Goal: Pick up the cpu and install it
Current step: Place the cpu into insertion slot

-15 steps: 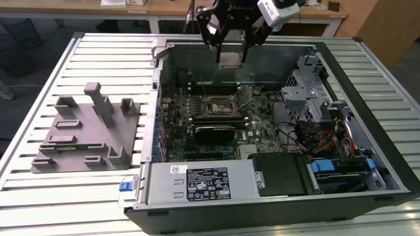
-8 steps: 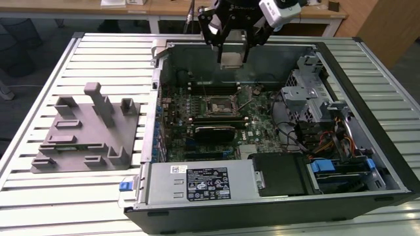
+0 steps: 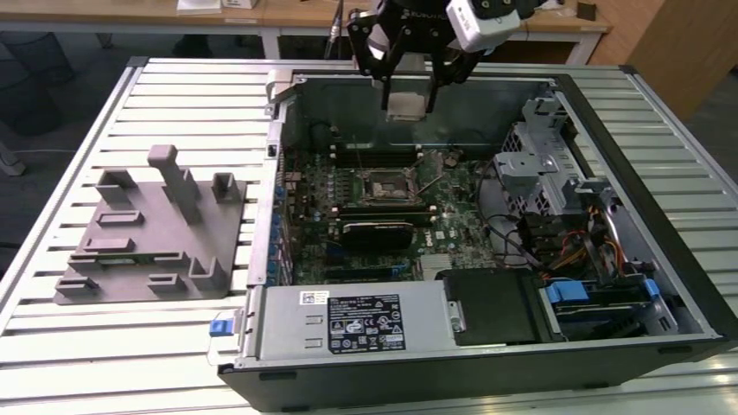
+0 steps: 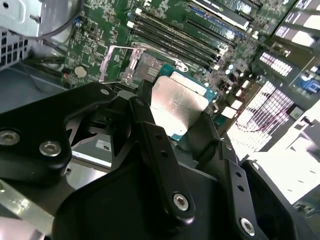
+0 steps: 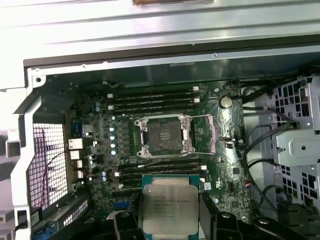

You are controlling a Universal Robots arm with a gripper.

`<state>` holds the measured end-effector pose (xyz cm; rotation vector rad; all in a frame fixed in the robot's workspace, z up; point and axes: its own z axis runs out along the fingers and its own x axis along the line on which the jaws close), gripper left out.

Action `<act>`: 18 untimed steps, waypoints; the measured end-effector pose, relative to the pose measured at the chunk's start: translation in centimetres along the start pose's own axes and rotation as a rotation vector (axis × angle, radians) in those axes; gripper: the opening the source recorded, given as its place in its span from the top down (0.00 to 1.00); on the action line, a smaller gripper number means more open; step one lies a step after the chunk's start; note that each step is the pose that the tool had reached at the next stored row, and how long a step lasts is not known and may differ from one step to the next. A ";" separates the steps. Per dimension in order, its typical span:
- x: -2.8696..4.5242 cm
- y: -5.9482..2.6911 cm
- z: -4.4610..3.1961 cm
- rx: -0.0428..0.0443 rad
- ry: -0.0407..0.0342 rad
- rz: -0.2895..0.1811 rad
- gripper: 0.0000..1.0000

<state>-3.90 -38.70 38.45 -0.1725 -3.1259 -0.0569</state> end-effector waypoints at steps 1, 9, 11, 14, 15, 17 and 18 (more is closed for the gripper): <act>0.00 0.01 0.03 -0.0002 -0.0004 0.014 0.46; 0.00 0.03 0.26 -0.0014 -0.0046 0.130 0.46; 0.00 0.03 0.33 -0.0019 -0.0057 0.162 0.46; 0.00 0.03 0.41 -0.0025 -0.0074 0.209 0.46; 0.00 0.04 0.43 -0.0027 -0.0080 0.225 0.46; 0.00 0.04 0.48 -0.0031 -0.0091 0.257 0.46; 0.00 0.05 0.50 -0.0031 -0.0097 0.271 0.46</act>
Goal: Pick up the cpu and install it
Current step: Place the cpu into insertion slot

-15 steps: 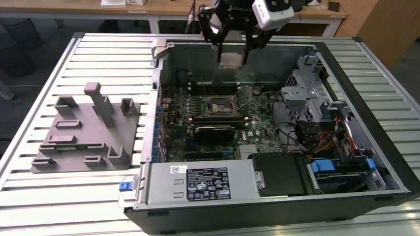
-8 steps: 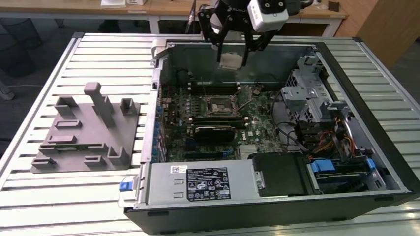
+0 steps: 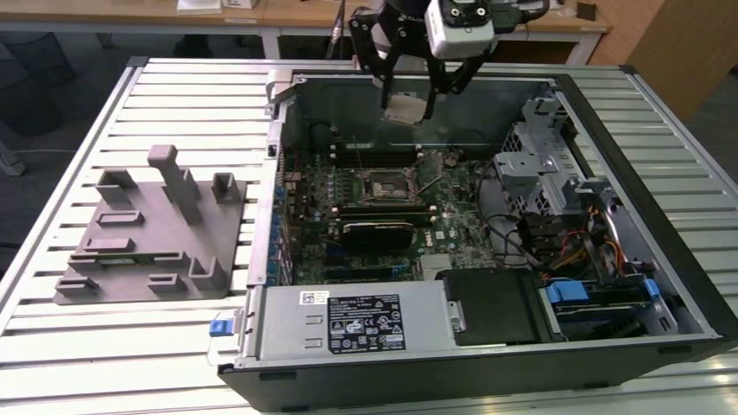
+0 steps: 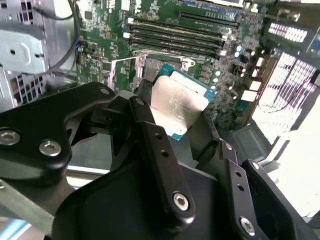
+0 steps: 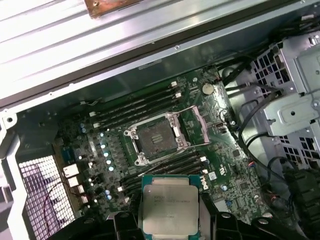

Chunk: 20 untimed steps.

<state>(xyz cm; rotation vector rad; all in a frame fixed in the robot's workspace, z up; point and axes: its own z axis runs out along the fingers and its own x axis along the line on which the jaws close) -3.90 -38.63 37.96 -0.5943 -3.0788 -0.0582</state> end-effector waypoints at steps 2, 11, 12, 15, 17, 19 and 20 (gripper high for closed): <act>0.01 0.02 0.04 0.0000 -0.0016 0.037 0.46; 0.04 0.10 0.20 -0.0015 -0.0062 0.169 0.46; 0.04 0.11 0.22 -0.0017 -0.0067 0.183 0.46; 0.06 0.15 0.26 -0.0022 -0.0082 0.225 0.46; 0.07 0.18 0.28 -0.0025 -0.0091 0.252 0.46; 0.08 0.20 0.31 -0.0030 -0.0102 0.282 0.46; 0.08 0.20 0.33 -0.0031 -0.0107 0.297 0.46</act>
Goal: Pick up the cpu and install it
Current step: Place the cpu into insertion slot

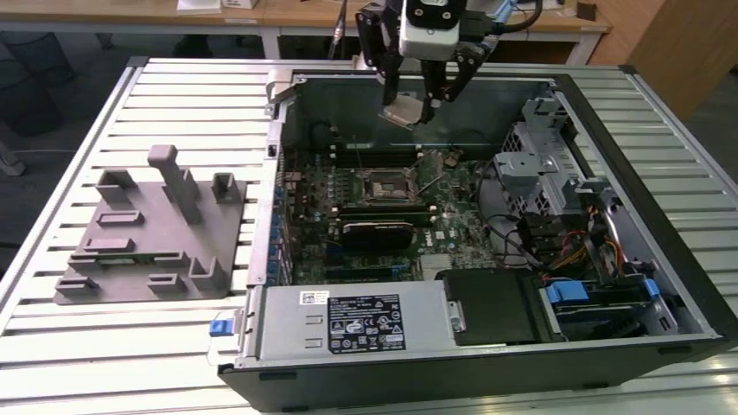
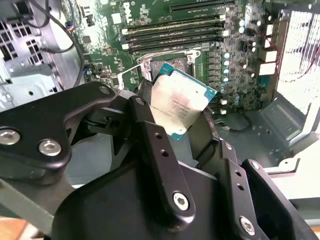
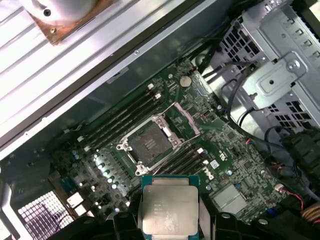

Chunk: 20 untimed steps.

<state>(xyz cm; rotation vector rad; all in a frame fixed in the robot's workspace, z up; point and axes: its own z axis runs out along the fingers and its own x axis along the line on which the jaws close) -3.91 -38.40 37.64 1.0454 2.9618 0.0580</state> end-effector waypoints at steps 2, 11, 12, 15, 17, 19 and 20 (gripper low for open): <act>0.01 0.02 0.03 -0.0003 -0.0010 0.030 0.46; 0.08 0.10 0.13 -0.0020 -0.0056 0.160 0.46; 0.08 0.10 0.14 -0.0022 -0.0062 0.175 0.46; 0.10 0.13 0.19 -0.0027 -0.0077 0.220 0.46; 0.11 0.14 0.21 -0.0031 -0.0088 0.250 0.46; 0.12 0.14 0.25 -0.0036 -0.0100 0.284 0.46; 0.12 0.15 0.26 -0.0037 -0.0105 0.301 0.46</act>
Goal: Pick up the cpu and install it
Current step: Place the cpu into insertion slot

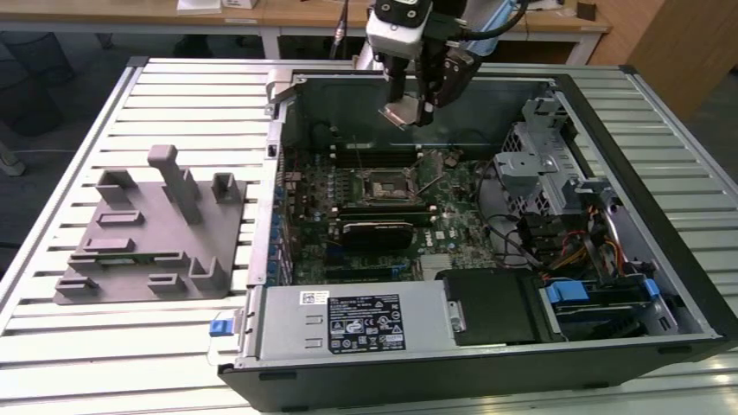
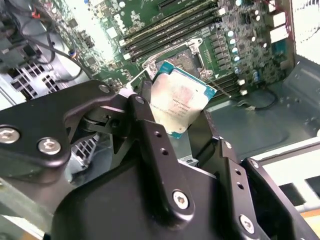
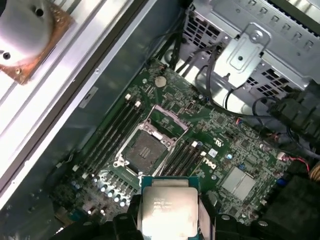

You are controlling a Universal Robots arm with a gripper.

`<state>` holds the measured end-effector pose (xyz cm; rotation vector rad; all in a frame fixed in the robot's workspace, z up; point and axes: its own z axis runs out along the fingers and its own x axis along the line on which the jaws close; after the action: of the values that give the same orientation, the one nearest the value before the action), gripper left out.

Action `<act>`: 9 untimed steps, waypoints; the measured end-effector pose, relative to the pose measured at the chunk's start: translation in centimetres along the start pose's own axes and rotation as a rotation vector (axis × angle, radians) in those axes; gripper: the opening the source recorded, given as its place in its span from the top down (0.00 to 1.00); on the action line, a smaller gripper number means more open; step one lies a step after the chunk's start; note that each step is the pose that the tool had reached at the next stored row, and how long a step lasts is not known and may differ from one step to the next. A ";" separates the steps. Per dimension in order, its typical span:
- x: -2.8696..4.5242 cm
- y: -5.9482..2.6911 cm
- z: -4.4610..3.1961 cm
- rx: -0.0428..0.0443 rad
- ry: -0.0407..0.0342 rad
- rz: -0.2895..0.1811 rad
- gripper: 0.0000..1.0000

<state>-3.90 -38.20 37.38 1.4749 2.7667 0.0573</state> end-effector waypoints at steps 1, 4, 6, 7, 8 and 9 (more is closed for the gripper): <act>0.00 0.00 0.02 -0.0002 -0.0006 0.017 0.46; 0.00 0.00 0.08 -0.0007 -0.0025 0.069 0.46; 0.01 0.00 0.13 -0.0012 -0.0036 0.102 0.46; 0.01 0.00 0.15 -0.0014 -0.0042 0.119 0.46; 0.01 0.00 0.17 -0.0016 -0.0048 0.136 0.46; 0.01 0.00 0.19 -0.0018 -0.0054 0.154 0.46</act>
<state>-3.90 -38.19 37.19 1.6816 2.6429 0.0564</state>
